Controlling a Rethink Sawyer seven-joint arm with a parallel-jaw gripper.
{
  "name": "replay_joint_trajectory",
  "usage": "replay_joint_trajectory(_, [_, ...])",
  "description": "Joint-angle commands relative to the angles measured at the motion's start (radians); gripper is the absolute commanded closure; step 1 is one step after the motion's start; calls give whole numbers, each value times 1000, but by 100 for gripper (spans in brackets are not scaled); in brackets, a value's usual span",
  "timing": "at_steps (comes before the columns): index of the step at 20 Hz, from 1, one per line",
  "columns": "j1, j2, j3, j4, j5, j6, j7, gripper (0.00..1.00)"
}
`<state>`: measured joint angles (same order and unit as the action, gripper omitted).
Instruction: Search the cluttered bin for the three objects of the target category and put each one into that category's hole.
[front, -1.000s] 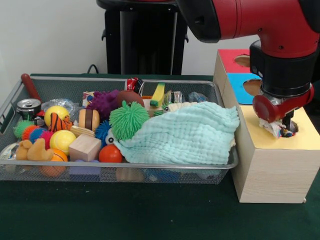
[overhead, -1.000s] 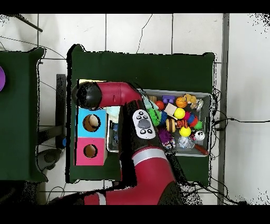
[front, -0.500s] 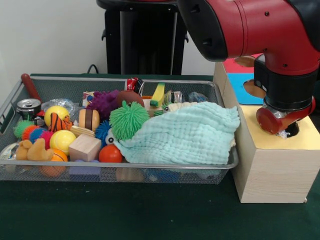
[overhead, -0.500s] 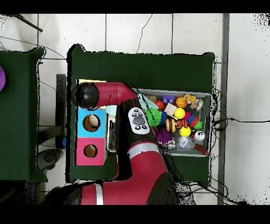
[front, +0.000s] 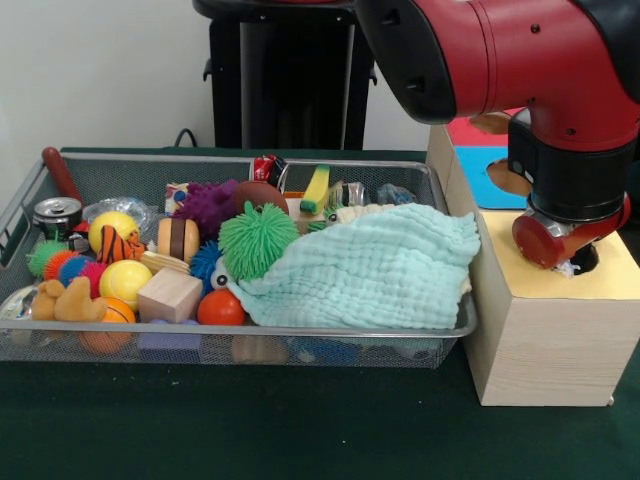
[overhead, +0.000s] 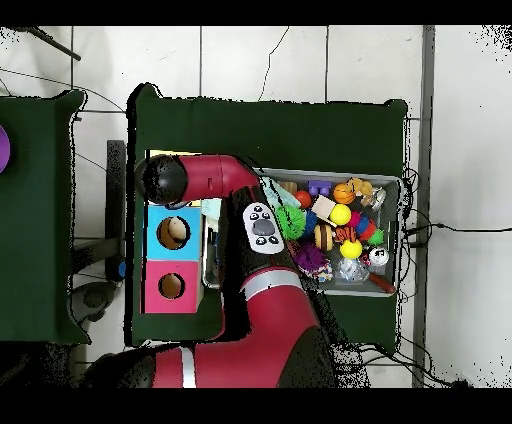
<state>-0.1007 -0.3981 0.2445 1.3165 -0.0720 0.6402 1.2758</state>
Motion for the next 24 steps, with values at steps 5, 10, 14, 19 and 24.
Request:
replay_joint_trajectory(5, [-2, 121, 18, 27, -77, 133, -17, 0])
replay_joint_trajectory(10, [-1, 119, 19, 23, -75, 144, -23, 0])
replay_joint_trajectory(14, [0, 120, 19, 17, -76, 148, -22, 0])
replay_joint_trajectory(19, [-4, 97, 10, 33, -80, 91, 2, 0])
replay_joint_trajectory(24, [-52, 4, 59, 98, -80, 104, -81, 0])
